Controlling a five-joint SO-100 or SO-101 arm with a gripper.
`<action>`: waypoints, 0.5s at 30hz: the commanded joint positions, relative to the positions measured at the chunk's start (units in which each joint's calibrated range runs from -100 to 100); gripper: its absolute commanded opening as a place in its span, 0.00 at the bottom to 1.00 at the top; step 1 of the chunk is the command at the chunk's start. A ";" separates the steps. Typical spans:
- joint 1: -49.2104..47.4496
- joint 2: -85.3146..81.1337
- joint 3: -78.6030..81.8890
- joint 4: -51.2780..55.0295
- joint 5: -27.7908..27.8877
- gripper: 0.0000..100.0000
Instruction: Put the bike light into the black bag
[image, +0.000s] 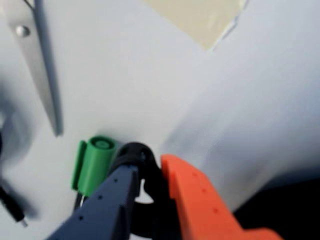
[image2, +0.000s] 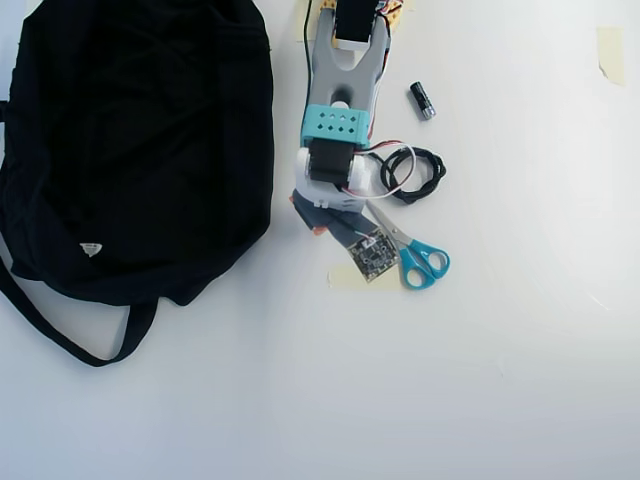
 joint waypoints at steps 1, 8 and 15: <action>-0.65 -2.05 -5.33 2.90 -0.21 0.02; -1.92 -2.05 -16.12 10.39 -3.09 0.02; -3.04 -2.13 -21.42 10.47 -7.81 0.02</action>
